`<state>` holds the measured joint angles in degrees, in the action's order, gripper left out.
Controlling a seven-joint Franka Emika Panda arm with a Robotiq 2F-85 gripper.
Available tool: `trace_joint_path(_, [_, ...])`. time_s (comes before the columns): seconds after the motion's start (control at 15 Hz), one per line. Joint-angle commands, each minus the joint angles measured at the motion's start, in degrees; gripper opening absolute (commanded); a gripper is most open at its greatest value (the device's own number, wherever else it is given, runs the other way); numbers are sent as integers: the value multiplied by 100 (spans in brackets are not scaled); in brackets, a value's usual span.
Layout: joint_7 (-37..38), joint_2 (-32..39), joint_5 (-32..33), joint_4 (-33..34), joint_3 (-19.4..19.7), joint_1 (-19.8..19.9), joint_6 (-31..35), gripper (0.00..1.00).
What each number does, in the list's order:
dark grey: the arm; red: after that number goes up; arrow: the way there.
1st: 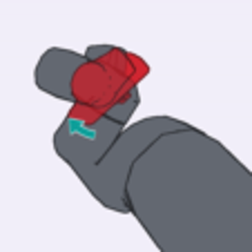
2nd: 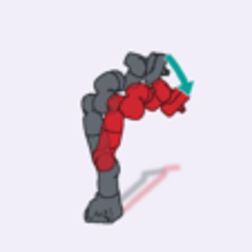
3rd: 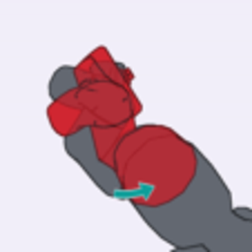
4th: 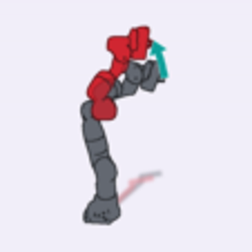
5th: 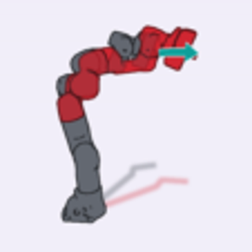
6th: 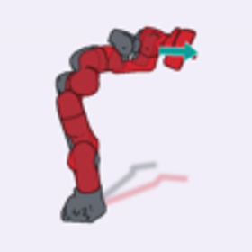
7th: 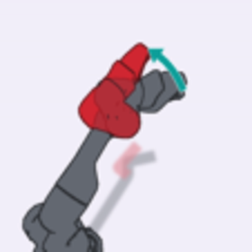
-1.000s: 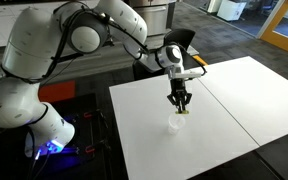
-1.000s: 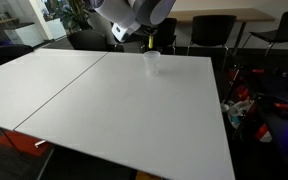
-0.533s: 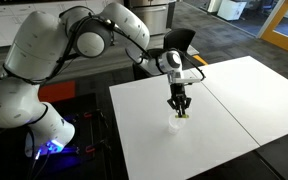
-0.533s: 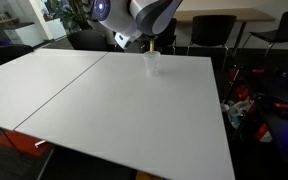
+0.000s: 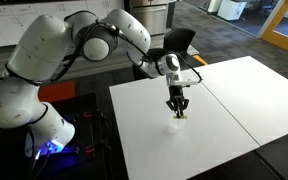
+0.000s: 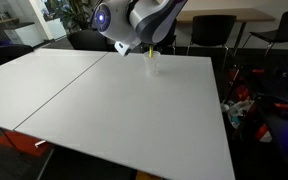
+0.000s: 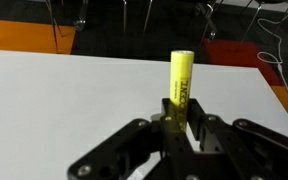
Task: Put the yellow marker inside the clear cup then take it out of the cup
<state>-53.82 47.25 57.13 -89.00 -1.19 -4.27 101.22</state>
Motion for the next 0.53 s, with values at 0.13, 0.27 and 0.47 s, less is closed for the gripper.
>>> trace_joint_path(0.13, [-111,100,31,59,-69,82,-1,5])
trace_joint_path(0.27, [-77,65,15,7,-73,89,-2,47])
trace_joint_path(0.47, [-29,-35,14,-101,-76,83,-17,68])
